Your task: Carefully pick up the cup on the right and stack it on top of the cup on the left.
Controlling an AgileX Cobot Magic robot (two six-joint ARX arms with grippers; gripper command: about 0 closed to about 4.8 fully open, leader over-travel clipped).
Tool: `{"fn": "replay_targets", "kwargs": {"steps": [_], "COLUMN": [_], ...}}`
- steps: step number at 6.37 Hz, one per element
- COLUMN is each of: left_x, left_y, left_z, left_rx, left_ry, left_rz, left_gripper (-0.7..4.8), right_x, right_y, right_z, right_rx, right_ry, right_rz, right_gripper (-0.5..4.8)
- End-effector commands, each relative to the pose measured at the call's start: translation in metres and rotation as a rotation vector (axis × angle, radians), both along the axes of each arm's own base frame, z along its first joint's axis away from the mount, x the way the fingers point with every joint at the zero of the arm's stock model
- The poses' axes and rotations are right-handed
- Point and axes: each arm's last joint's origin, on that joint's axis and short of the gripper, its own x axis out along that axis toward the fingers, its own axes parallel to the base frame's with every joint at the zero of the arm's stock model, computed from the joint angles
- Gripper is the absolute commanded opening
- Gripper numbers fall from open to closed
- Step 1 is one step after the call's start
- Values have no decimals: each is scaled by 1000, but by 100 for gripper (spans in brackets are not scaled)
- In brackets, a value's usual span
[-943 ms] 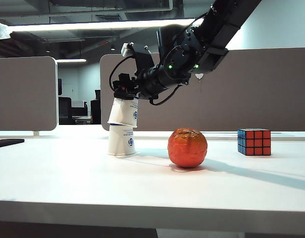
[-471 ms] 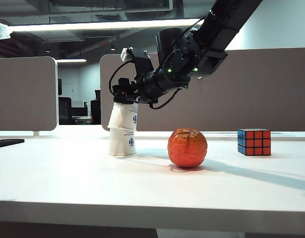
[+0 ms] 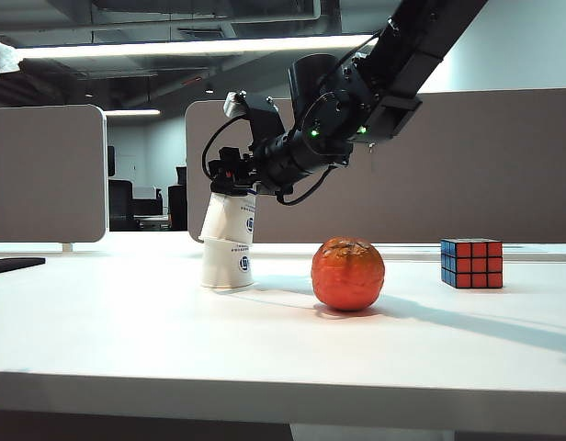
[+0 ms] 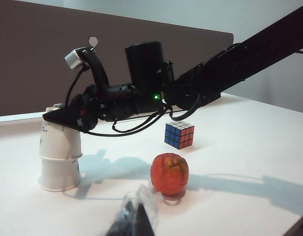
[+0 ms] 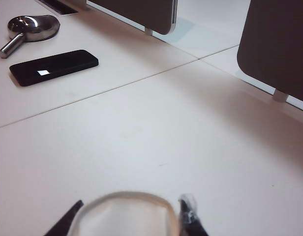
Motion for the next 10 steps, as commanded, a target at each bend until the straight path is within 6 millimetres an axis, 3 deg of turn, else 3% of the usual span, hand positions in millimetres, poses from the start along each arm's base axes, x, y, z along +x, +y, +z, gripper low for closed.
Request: {"fn": "replay_targets", "kwargs": {"steps": [1, 2, 3, 6, 8, 10], "left_x": [0, 0, 0, 0, 0, 0], "left_y": [0, 0, 0, 0, 0, 0], "left_z": [1, 1, 1, 1, 1, 1], "left_rx": [-4, -4, -4, -4, -4, -4], "left_ry": [-7, -7, -7, -7, -7, -7], "left_rz": [-1, -1, -1, -1, -1, -2], "left_gripper": [-5, -5, -5, -5, -5, -5], "right_x": [-9, -10, -9, -10, -11, -10], "right_y": [12, 13, 13, 12, 11, 12], "right_z": [-8, -8, -8, -9, -14, -8], "right_rx": [-18, -18, -17, -20, -53, -26], "right_ry": [58, 58, 56, 62, 115, 70], "right_rz": [87, 90, 89, 89, 86, 85], "right_gripper": [338, 338, 391, 391, 476, 476]}}
